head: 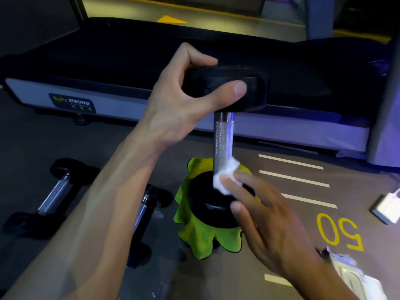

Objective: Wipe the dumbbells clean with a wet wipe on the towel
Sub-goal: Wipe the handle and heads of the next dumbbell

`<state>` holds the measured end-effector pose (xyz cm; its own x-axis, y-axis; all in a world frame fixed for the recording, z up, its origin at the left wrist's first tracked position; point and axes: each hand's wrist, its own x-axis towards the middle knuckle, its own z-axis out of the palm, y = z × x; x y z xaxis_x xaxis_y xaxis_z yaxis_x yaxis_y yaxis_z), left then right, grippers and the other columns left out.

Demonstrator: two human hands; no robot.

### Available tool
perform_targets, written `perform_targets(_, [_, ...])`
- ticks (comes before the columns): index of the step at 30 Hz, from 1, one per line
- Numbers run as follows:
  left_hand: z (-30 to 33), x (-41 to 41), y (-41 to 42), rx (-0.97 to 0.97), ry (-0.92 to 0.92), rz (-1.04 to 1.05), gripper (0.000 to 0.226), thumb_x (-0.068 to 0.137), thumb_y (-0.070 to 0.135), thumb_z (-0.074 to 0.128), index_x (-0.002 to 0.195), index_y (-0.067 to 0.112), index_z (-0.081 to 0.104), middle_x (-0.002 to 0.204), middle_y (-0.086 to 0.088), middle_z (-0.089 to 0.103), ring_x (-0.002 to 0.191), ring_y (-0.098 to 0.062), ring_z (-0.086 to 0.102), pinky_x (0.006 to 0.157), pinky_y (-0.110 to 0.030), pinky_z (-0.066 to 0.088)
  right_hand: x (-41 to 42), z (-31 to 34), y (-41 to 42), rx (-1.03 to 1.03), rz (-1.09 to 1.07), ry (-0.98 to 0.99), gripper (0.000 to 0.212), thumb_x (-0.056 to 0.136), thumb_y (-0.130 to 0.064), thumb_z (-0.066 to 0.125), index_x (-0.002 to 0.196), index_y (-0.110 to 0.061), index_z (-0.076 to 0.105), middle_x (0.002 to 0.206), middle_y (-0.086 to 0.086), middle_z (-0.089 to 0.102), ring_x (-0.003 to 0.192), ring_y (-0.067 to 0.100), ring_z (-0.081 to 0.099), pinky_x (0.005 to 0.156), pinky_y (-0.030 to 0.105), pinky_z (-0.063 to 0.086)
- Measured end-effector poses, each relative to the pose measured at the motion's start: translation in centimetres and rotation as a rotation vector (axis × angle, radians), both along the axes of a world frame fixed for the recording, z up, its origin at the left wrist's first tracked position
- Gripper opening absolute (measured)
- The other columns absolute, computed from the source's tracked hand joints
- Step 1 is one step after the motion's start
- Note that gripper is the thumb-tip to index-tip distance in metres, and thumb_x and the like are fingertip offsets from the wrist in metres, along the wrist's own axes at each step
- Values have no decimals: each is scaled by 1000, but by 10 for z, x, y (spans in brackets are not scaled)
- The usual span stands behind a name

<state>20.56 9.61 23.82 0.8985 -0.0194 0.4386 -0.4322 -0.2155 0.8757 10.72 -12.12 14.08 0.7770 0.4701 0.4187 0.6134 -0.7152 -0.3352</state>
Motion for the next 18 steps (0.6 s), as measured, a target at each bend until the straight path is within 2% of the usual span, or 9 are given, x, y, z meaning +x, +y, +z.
perform_targets(2, [-1, 1, -2, -11, 5, 9, 52, 73, 57, 85, 106, 26, 59, 110, 3, 71, 101, -11, 66, 93, -37, 55, -8, 0, 4, -42, -23, -29, 43, 111, -38, 33, 139, -24, 62, 137, -5, 52, 125, 20, 54, 110, 25, 40])
perform_targets(5, [0, -1, -7, 3, 0, 17, 54, 72, 60, 85, 106, 27, 59, 110, 5, 71, 103, -14, 68, 92, -37, 57, -16, 12, 33, -185, -151, -87, 38, 108, -42, 35, 124, -26, 65, 128, -6, 54, 113, 22, 56, 99, 35, 48])
perform_targets(8, [2, -4, -8, 19, -4, 6, 56, 74, 58, 86, 109, 24, 59, 113, 1, 72, 105, -18, 69, 92, -39, 58, -17, 13, 65, -311, -337, -52, 56, 104, -55, 34, 115, -16, 72, 112, 1, 61, 97, 28, 57, 83, 42, 53])
perform_targets(10, [2, -5, -7, 18, -15, -1, 55, 75, 55, 86, 110, 22, 59, 115, -4, 72, 106, -21, 69, 93, -41, 58, -15, 12, 73, -311, -352, -57, 58, 105, -55, 34, 107, -13, 73, 106, 1, 60, 92, 28, 56, 78, 42, 51])
perform_targets(13, [2, -6, -5, 6, -48, 6, 53, 74, 51, 88, 107, 20, 59, 116, -11, 72, 107, -28, 68, 93, -46, 57, -11, 14, 53, -206, -219, -15, 46, 107, -47, 33, 109, -22, 71, 107, -4, 58, 95, 22, 55, 83, 38, 50])
perform_targets(17, [-1, -7, -2, -50, -56, -20, 53, 73, 46, 90, 106, 18, 60, 117, -15, 72, 107, -27, 69, 96, -49, 56, 1, 7, 8, 194, -57, 156, 38, 108, -37, 37, 110, -27, 74, 113, -17, 59, 107, 6, 60, 89, 24, 48])
perform_targets(18, [-1, -7, -1, -62, -49, -37, 53, 72, 45, 90, 106, 18, 60, 118, -16, 72, 107, -27, 69, 96, -48, 56, 4, 4, 2, 284, -61, 193, 38, 108, -37, 38, 108, -28, 75, 114, -19, 60, 109, 7, 62, 88, 22, 49])
